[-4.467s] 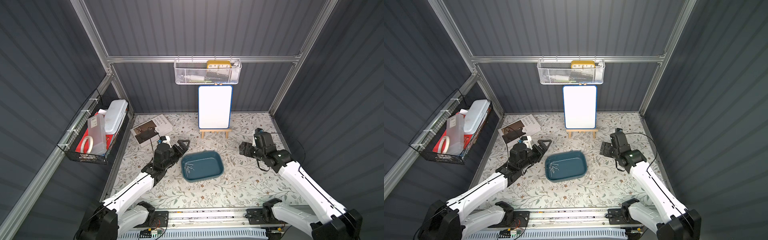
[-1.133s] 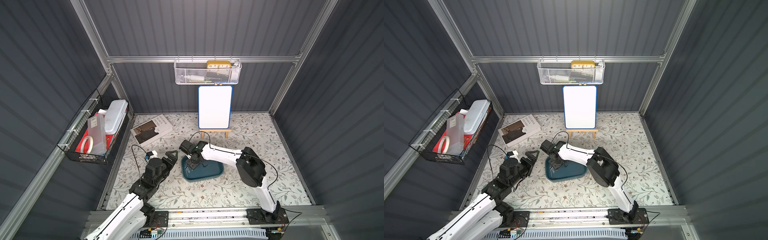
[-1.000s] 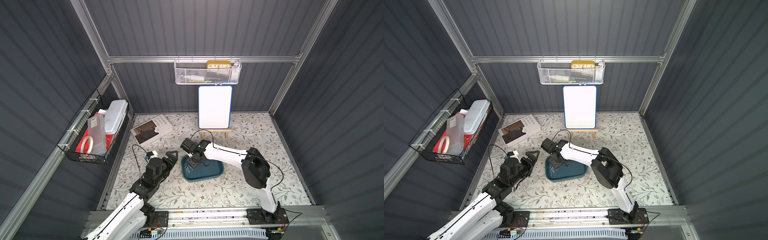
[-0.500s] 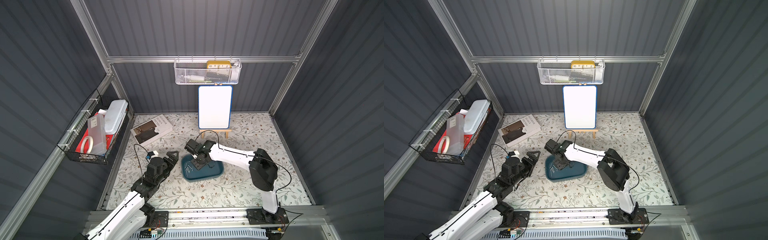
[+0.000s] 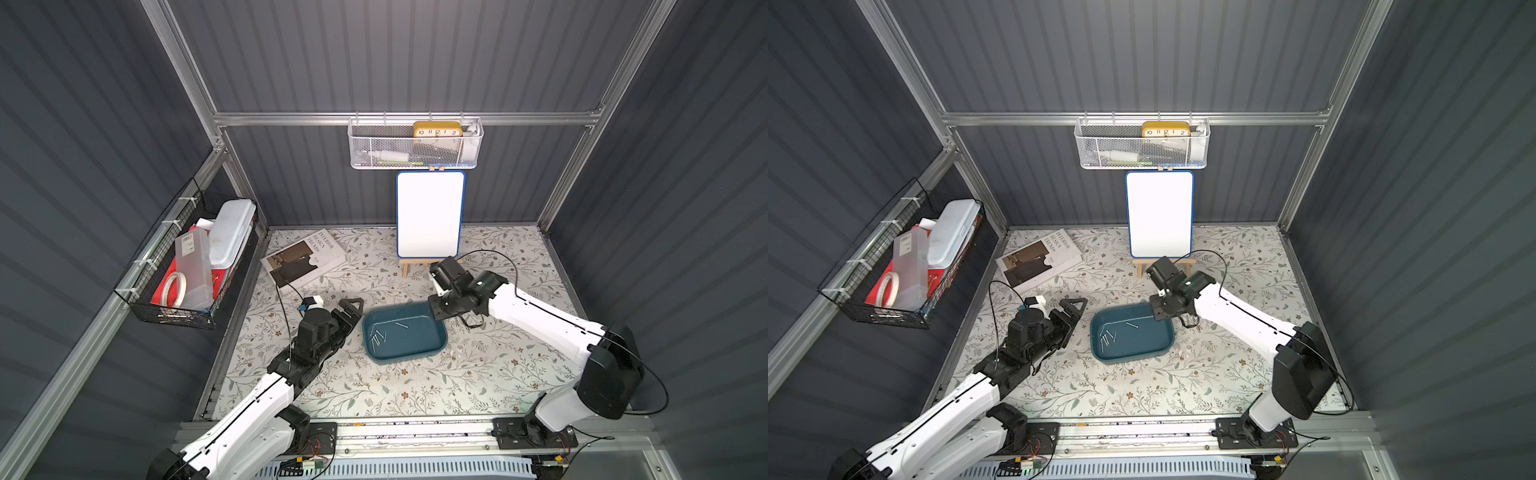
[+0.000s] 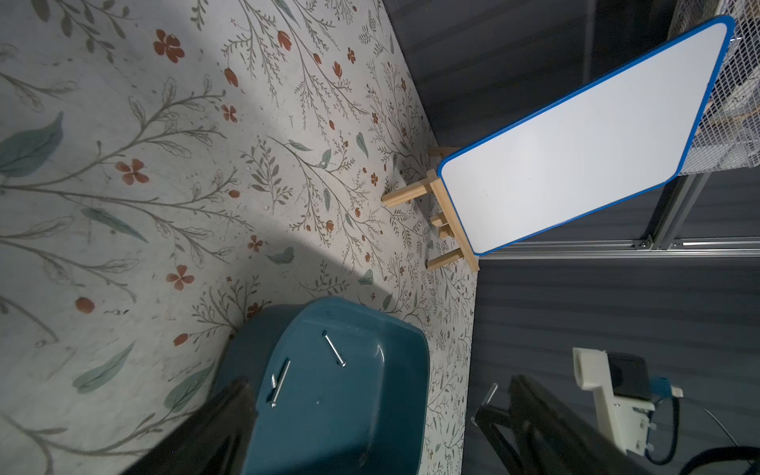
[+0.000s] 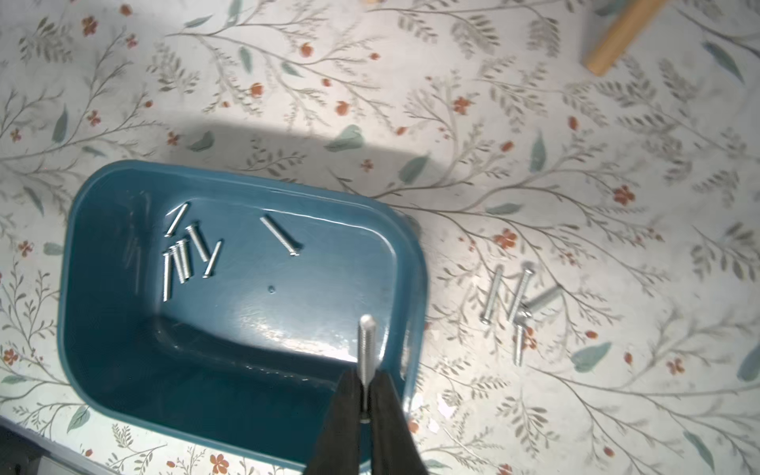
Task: Take out the screws from the storage box
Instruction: Pick up the screw from the storage box, then place the screw at the center of the board.
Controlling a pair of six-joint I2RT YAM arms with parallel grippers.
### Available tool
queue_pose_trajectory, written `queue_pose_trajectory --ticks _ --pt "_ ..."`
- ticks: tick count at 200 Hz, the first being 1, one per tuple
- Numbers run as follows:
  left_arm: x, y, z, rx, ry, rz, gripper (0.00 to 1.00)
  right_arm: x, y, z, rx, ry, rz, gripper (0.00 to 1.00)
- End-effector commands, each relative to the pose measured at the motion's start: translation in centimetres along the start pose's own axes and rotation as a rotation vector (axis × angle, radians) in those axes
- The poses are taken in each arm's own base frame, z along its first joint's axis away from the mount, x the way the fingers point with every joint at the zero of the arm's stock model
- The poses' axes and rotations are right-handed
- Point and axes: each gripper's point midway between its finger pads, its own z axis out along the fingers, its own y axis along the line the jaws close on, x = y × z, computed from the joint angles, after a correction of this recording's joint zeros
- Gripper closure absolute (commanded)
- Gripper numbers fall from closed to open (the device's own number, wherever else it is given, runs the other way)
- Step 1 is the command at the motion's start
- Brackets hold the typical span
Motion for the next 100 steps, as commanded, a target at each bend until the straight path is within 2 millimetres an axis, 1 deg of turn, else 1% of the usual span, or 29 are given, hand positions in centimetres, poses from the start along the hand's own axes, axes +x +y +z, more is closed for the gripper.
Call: queue_pose_trajectory --ticks 1,14,27,58,72,100 --pt "-0.2 -2.2 0.1 0.060 0.008 0.041 0.01 1.3 -2.8 0.2 0.011 0.029 0.112 0.97" --pt "-0.1 -2.1 0.3 0.060 0.015 0.042 0.01 2.3 -4.6 0.5 0.037 0.057 0.156 0.97" --pt "0.0 -2.3 0.3 0.068 0.019 0.046 0.01 3.0 -5.6 0.9 0.043 0.075 0.183 0.97" --pt "-0.1 -2.7 0.6 0.082 0.018 0.053 0.01 4.2 -5.9 1.8 0.049 0.133 0.209 0.96" --pt "0.0 -2.8 0.8 0.082 0.025 0.056 0.01 5.1 -5.9 2.5 0.046 0.174 0.200 0.93" --pt "0.2 -2.4 0.8 0.080 0.032 0.055 0.01 7.2 -6.4 4.3 0.079 0.257 0.197 0.94"
